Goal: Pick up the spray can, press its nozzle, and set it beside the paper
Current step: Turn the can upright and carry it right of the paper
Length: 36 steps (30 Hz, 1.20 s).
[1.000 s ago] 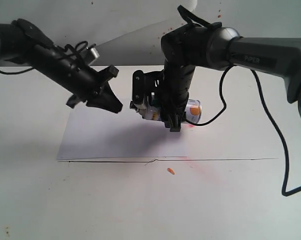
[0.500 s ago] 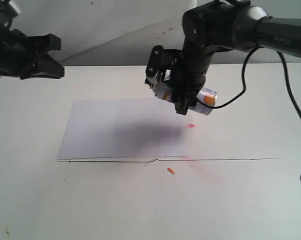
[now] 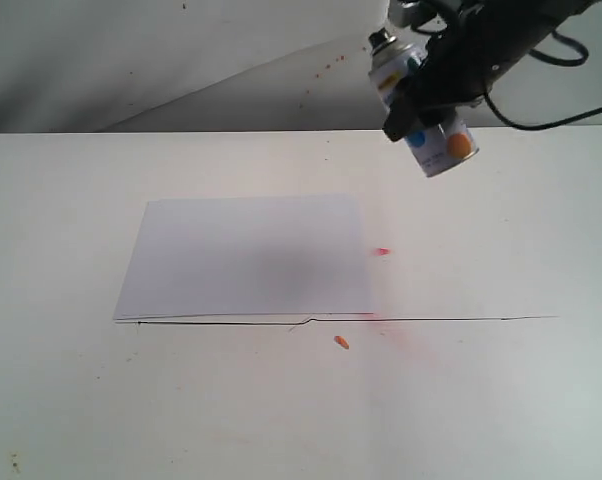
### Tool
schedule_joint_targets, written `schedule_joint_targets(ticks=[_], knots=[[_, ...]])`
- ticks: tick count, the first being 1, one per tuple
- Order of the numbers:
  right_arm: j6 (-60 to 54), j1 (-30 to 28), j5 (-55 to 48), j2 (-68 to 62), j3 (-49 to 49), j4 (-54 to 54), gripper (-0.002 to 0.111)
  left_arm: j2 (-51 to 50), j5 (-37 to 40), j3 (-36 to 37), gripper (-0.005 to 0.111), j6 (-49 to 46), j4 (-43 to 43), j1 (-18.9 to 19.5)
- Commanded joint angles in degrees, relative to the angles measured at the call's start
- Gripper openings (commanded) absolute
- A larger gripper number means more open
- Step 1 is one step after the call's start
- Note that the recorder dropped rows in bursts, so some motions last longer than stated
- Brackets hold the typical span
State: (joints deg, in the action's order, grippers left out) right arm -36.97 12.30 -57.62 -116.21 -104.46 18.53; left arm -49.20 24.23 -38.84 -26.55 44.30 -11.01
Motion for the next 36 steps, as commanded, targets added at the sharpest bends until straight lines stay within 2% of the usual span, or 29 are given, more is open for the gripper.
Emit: schedule_joint_targets(ticks=[1,6,10,14,19,25,31,36], knots=[[4.8,-0.5,4.6,5.6,-0.6,2.1,0.0,7.9,-2.0,5.3,0.0,-0.4,0.0,0.1],[8.0,-0.5,9.5,9.8,-0.4,4.5,0.0,13.1,-2.0,9.1,0.0,-0.4,0.0,0.1],[8.2,-0.5,17.0,14.2,4.8,6.6,0.0,14.8,-1.9,9.6,0.0,-0.5,0.0,0.1],[8.3,-0.5,28.6,20.4,16.0,6.6,0.0,14.8,-1.6,9.6,0.0,-0.5,0.0,0.1],[7.9,-0.4,51.4,29.0,35.2,6.6,0.0,14.8,-1.6,9.6,0.0,-0.5,0.0,0.1],[8.3,-0.3,76.0,33.7,54.8,6.1,0.0,14.8,-1.8,9.6,0.0,-0.5,0.0,0.1],[26.0,-0.4,97.0,33.8,68.2,-15.6,0.0,14.8,-1.8,9.6,0.0,-0.5,0.0,0.1],[26.9,-0.4,101.0,32.2,69.5,-17.8,0.0,14.8,-1.8,9.6,0.0,-0.5,0.0,0.1]])
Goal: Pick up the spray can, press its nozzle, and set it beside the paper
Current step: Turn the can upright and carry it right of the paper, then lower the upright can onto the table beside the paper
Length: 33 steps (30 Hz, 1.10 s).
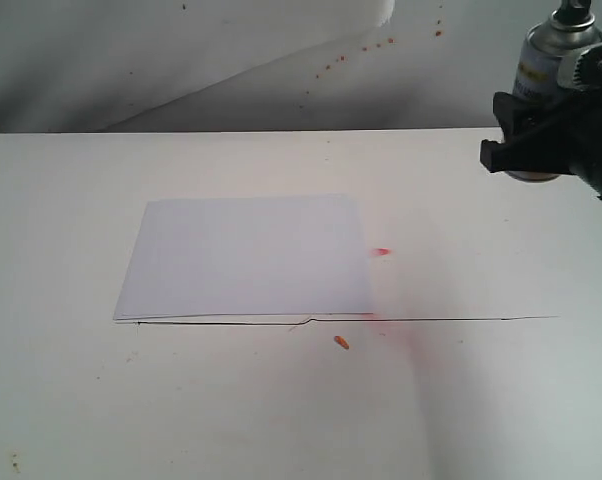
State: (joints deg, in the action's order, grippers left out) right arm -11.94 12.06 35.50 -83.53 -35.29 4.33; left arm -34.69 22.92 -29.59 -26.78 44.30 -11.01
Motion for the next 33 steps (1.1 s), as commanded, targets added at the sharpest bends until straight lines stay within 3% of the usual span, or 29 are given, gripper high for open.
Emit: schedule_joint_targets(ticks=[1,10,33], knots=[[2.1,-0.1,8.5,-1.4,0.3,-3.6,0.0,0.3,-0.1,0.4,0.0,-0.2,0.0,0.1],[4.9,-0.1,21.1,-15.1,-0.7,-3.7,0.0,0.3,0.2,0.4,0.0,-0.2,0.0,0.1],[13.7,-0.1,22.6,-42.3,-22.2,-18.5,0.0,0.3,1.3,0.6,0.0,-0.2,0.0,0.1]])
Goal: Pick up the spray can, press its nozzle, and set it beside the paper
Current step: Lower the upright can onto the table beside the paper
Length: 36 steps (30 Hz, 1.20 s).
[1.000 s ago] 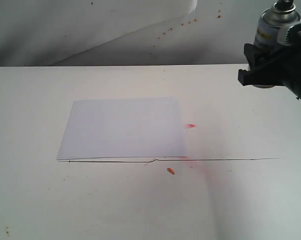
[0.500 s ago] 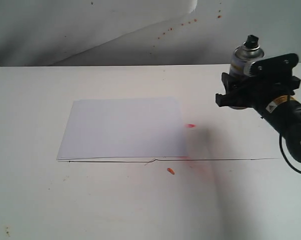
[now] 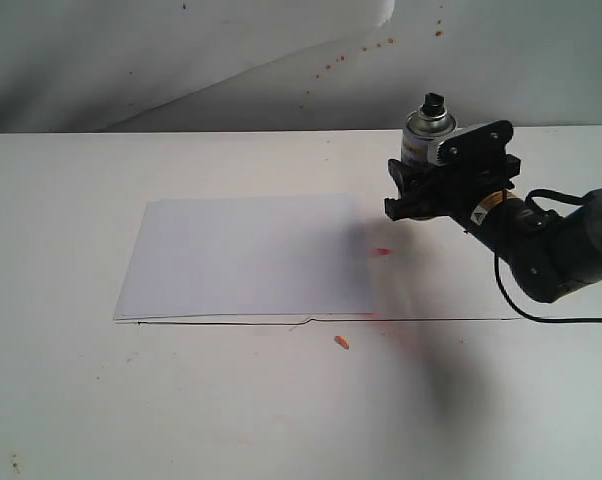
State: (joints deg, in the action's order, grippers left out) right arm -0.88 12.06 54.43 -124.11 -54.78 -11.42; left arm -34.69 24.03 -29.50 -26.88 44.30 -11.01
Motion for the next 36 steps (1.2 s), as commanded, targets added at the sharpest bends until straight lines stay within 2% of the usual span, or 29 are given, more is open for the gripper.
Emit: schedule_joint_targets(ticks=[1,16,18,20,21,22,23,24,26,28,36], knots=[[3.6,-0.1,3.7,-2.3,-3.2,-3.6,0.0,0.3,0.2,0.5,0.0,-0.1,0.0,0.1],[5.4,-0.1,4.4,-5.4,-4.7,-4.5,0.0,0.3,0.2,0.5,0.0,-0.1,0.0,0.1],[5.4,-0.1,4.4,-5.4,-4.7,-4.5,0.005,0.3,0.2,0.5,0.0,-0.1,0.0,0.1],[5.4,-0.1,4.4,-5.4,-4.7,-4.5,0.02,0.3,0.2,0.5,0.0,-0.1,0.0,0.1],[5.4,-0.1,4.4,-5.4,-4.7,-4.5,0.034,0.3,0.2,0.5,0.0,-0.1,0.0,0.1],[5.4,-0.1,4.1,-5.4,-4.7,-4.5,0.04,0.3,0.2,0.5,0.0,-0.1,0.0,0.1],[5.4,-0.1,3.3,-5.4,-4.7,-4.5,0.056,0.3,0.2,0.5,0.0,-0.1,0.0,0.1],[5.4,-0.1,2.3,-5.4,-4.7,-4.5,0.065,0.3,0.2,0.5,0.0,-0.1,0.0,0.1],[5.4,-0.1,-0.3,-5.4,-4.7,-4.4,0.077,0.3,0.2,0.5,0.0,-0.1,0.0,0.1],[5.4,-0.1,-1.5,-5.4,-4.7,-4.2,0.081,0.3,0.2,0.5,0.0,-0.1,0.0,0.1],[5.3,-0.1,-2.4,-3.5,-4.7,-4.2,0.081,0.3,0.2,0.5,0.0,-0.1,0.0,0.1]])
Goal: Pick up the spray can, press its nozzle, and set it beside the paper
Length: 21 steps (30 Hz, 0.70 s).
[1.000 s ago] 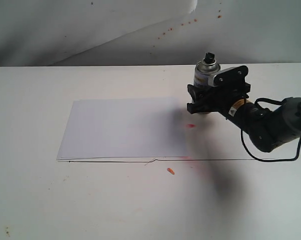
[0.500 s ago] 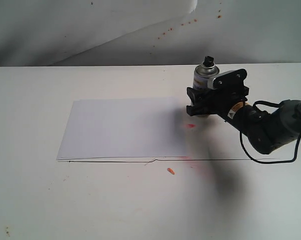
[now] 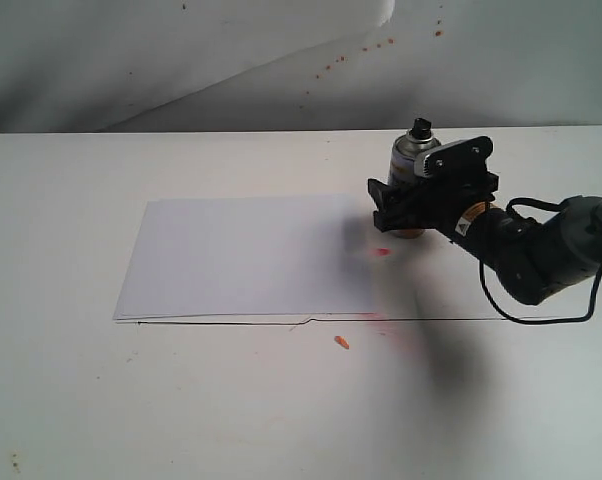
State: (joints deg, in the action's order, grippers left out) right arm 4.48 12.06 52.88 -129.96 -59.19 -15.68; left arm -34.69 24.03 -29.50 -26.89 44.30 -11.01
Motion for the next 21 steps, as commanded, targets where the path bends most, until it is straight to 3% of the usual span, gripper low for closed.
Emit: schedule_joint_targets(ticks=[1,11,15,17,19,21], knots=[[-0.1,-0.1,-1.2,3.3,-0.3,0.1,0.081,0.3,0.2,0.5,0.0,-0.2,0.0,0.1],[-0.2,-0.1,-4.1,19.4,-0.3,0.1,0.081,0.3,0.2,0.5,0.0,-2.0,0.0,0.1],[-0.2,-0.1,-14.1,30.7,-0.3,0.3,0.08,0.3,0.2,0.5,0.0,-2.2,0.0,0.1],[2.8,-0.1,-24.6,36.8,-0.3,0.7,0.068,0.3,0.2,0.5,0.0,-2.2,0.0,0.1],[11.2,0.0,-39.6,44.4,-0.3,0.7,0.029,0.3,0.0,0.5,0.0,-2.1,0.0,0.1],[12.3,0.0,-48.5,49.6,-0.2,0.7,0.0,0.3,0.0,0.5,0.0,-2.1,0.0,0.1]])
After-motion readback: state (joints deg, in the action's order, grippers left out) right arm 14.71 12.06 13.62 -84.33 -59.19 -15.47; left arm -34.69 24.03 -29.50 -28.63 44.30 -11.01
